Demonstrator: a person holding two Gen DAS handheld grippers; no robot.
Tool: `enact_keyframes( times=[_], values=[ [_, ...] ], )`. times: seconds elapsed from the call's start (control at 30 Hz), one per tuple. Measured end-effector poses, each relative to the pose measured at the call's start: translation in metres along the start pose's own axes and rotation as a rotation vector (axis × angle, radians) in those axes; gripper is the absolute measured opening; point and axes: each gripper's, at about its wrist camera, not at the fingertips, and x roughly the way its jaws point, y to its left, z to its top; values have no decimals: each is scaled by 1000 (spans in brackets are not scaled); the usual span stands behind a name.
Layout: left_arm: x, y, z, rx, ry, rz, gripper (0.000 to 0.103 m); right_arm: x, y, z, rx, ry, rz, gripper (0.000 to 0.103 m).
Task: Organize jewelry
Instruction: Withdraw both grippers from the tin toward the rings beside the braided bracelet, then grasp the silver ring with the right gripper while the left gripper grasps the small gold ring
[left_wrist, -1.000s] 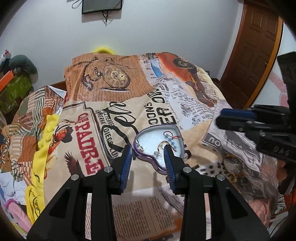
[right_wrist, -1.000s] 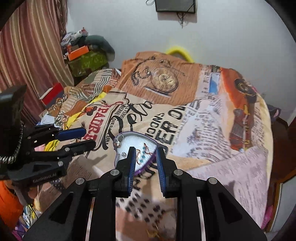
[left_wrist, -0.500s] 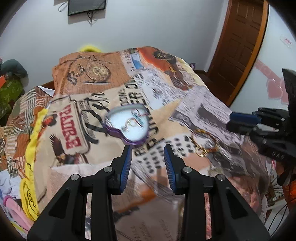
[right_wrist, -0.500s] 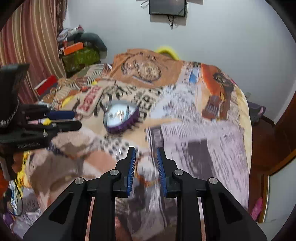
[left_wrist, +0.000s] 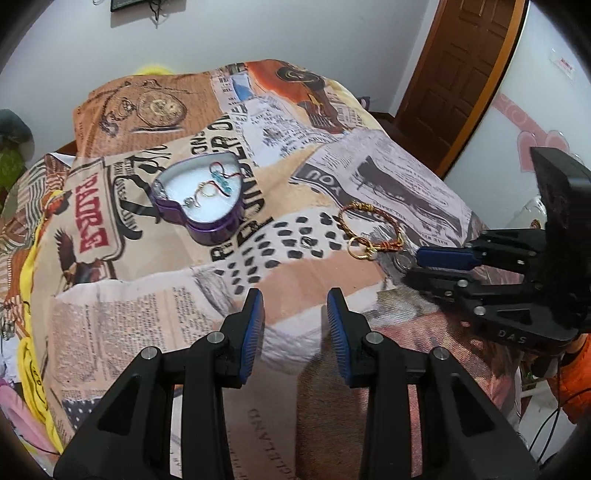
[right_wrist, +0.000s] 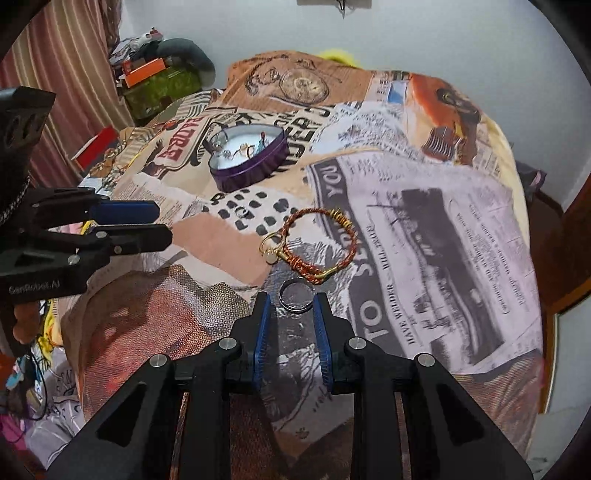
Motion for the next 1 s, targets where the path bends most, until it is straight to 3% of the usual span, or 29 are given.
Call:
enact_keyframes(
  times=[0.4, 0.73, 1.0],
  values=[
    [17, -17, 8, 19, 18, -58, 35, 5, -1, -4, -43, -45, 9, 20],
    [39, -36, 19, 56, 48, -113, 35, -9, -17, -9, 8, -83, 28, 20],
    [54, -49, 26, 89, 42, -82, 34, -15, -31, -11, 39, -102, 14, 20]
  ],
)
